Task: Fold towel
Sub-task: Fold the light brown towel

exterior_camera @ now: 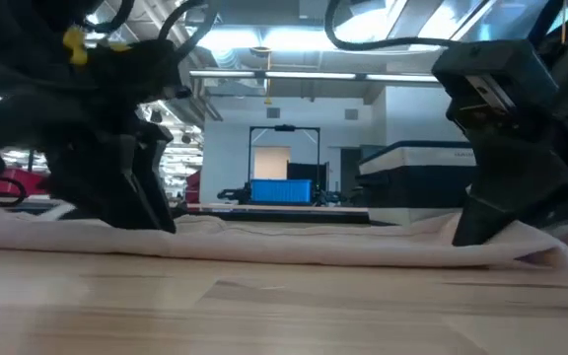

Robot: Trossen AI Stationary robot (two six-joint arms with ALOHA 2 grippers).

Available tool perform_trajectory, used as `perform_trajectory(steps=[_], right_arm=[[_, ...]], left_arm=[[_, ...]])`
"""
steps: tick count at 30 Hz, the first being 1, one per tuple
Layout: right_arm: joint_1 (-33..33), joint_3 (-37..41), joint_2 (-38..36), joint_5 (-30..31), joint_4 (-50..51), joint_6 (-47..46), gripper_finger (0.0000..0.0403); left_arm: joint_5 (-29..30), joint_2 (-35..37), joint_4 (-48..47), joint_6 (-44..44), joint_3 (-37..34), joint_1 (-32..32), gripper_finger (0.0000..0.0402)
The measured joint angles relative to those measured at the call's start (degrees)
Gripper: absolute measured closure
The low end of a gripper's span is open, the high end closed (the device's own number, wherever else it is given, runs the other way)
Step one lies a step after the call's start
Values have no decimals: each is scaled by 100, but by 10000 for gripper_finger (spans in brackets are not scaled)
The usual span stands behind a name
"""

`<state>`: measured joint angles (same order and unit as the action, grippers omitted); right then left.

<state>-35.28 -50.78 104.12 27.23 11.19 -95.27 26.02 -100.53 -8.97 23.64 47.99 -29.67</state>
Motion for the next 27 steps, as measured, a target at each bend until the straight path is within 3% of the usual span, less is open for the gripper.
perform_trajectory(steps=[5, 13, 23, 27], right_arm=[[10, 4, -287, 148, 5, 307, 394], [93, -216, -551, 633, -289, 837, 395], [829, -754, -363, 788, -1866, 3325, 396], [1041, -776, -361, 689, -2457, 4152, 395]], left_arm=[[37, 308, 89, 15, 109, 2, 279], [51, 4, 261, 209, -123, 132, 279], [81, -172, 941, 26, -202, 232, 279], [85, -106, 722, 5, -77, 267, 279]])
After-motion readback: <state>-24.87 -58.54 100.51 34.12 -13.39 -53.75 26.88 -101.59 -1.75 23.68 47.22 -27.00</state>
